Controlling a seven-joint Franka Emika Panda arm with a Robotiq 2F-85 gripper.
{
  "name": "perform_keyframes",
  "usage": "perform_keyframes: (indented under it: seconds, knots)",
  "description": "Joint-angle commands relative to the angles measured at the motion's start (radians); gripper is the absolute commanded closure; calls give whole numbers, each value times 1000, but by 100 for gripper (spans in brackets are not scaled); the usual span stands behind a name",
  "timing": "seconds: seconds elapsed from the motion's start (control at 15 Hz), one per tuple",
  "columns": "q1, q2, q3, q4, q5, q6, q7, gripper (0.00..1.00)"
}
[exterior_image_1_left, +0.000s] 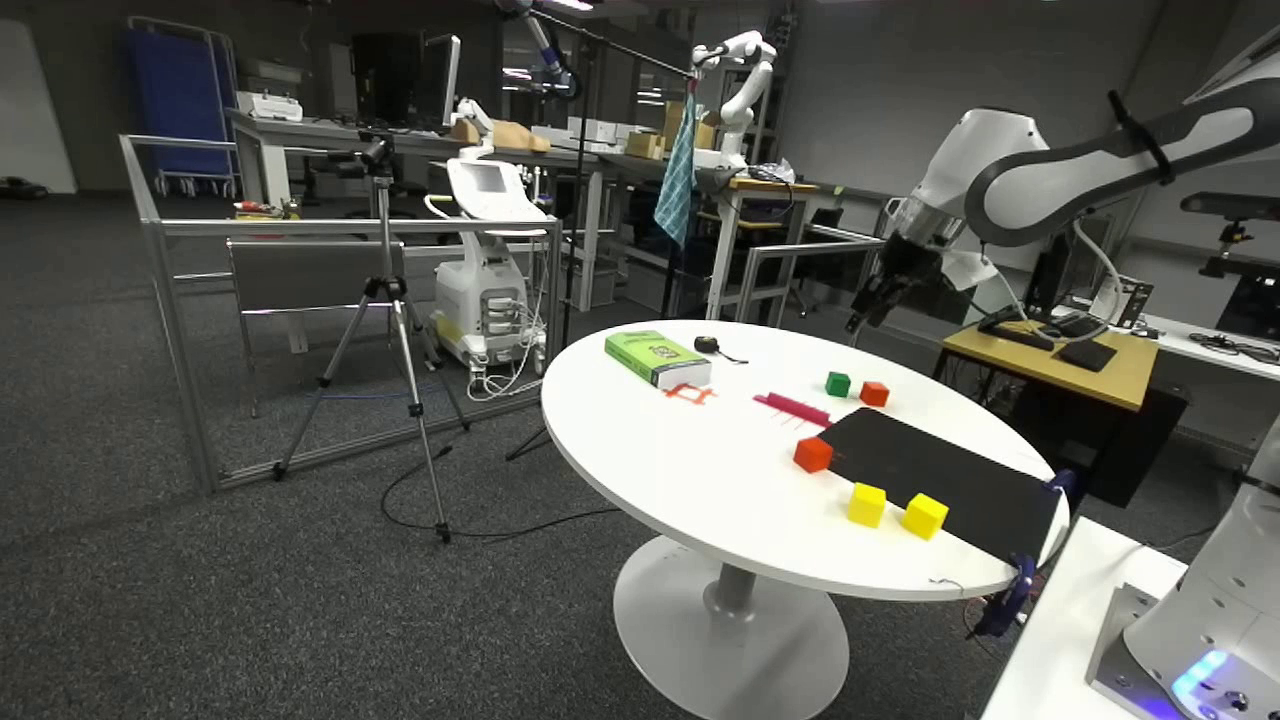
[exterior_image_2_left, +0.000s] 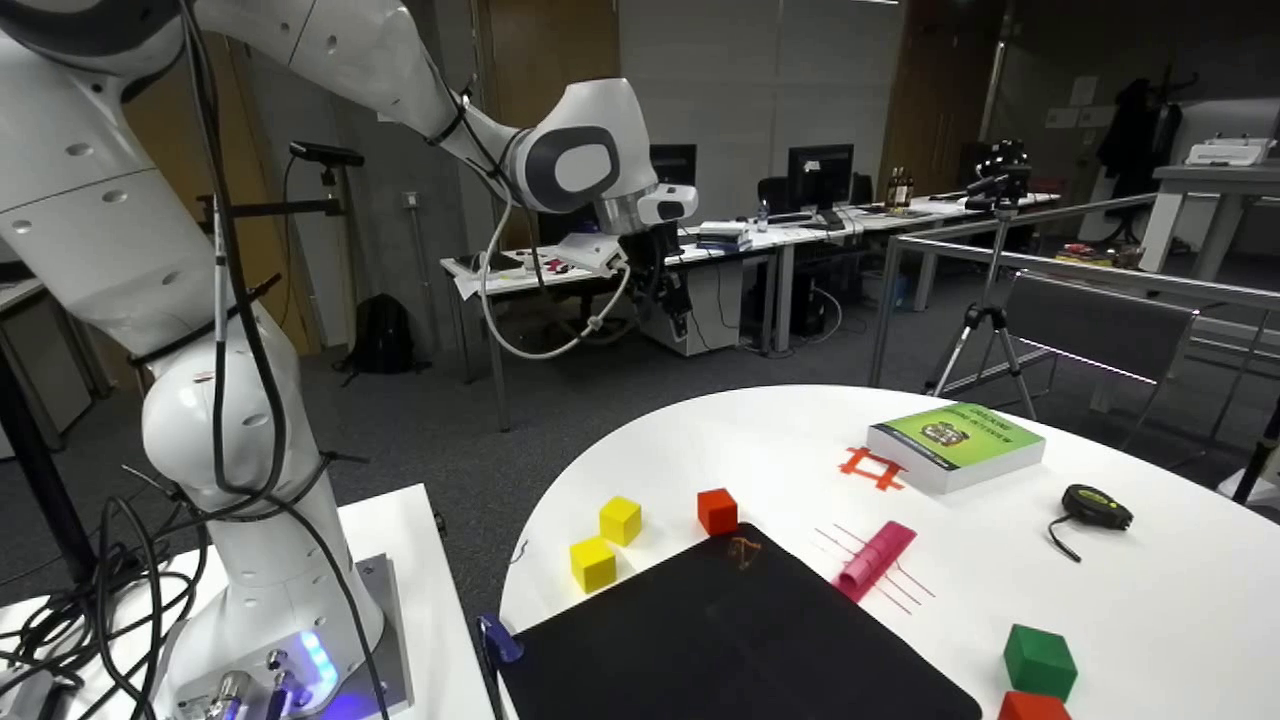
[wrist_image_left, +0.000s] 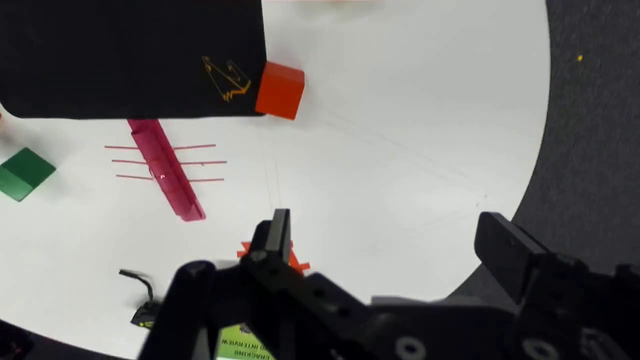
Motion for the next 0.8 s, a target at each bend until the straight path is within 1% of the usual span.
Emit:
perform_keyframes:
  seconds: [0.0,0.07,0.2,0.27,0.33,0.4,0.47,0.53,0.6,0.67,0.73]
  knots:
    - [-37,96,20,-29,-36,281,94,0]
    - [-52,152,24,-39,-64,365,127,0]
    - [-92,231,34,-26,-160,449,213,0]
    - [-119,270,30,-8,-271,449,303,0]
    - [-169,292,40,13,-361,429,361,0]
    - [-173,306,16,39,-450,370,436,0]
    - [-160,323,-13,62,-541,334,518,0]
    - [-152,341,-22,73,-632,302,615,0]
    - [-143,351,-23,88,-666,260,660,0]
    - [-136,358,-17,94,-658,211,682,0]
    - [-132,367,-4,99,-603,167,669,0]
